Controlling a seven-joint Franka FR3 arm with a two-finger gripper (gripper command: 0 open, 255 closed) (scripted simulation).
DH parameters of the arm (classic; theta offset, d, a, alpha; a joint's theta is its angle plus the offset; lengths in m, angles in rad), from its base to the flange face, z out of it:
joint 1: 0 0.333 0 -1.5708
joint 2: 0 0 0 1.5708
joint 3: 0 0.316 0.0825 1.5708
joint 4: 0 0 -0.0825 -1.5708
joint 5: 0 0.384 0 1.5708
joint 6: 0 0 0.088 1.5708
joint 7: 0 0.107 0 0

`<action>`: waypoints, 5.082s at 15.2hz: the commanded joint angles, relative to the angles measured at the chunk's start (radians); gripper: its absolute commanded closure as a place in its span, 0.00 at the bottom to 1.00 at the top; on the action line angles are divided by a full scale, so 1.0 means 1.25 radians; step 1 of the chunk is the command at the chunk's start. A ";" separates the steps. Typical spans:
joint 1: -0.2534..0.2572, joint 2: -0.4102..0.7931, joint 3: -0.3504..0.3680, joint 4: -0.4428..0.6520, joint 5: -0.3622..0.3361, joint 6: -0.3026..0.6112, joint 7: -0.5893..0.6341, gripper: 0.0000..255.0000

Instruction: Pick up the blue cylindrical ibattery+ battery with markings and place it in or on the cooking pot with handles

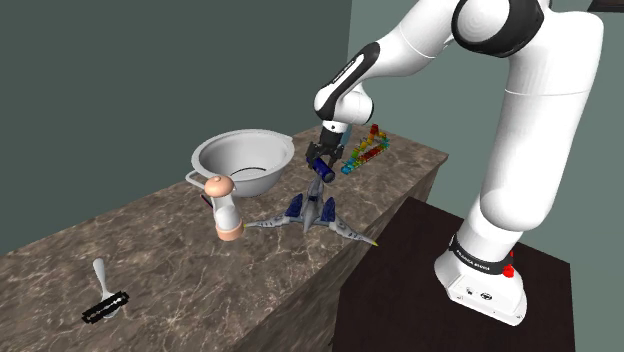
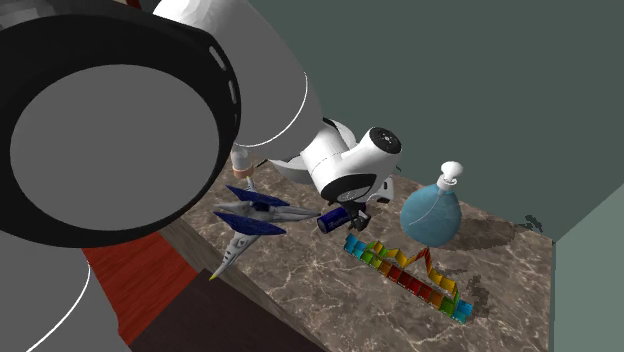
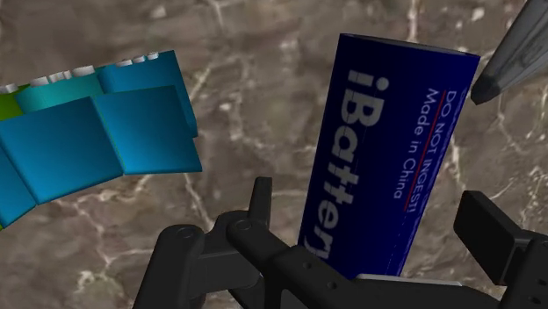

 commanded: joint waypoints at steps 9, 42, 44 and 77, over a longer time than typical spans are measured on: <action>0.000 0.000 0.000 0.000 0.000 0.000 0.000 1.00; 0.001 -0.213 -0.028 0.105 -0.168 -0.290 0.183 1.00; 0.001 -0.221 -0.028 0.118 -0.174 -0.309 0.191 1.00; 0.039 -0.037 0.010 -0.059 -0.469 0.013 0.016 1.00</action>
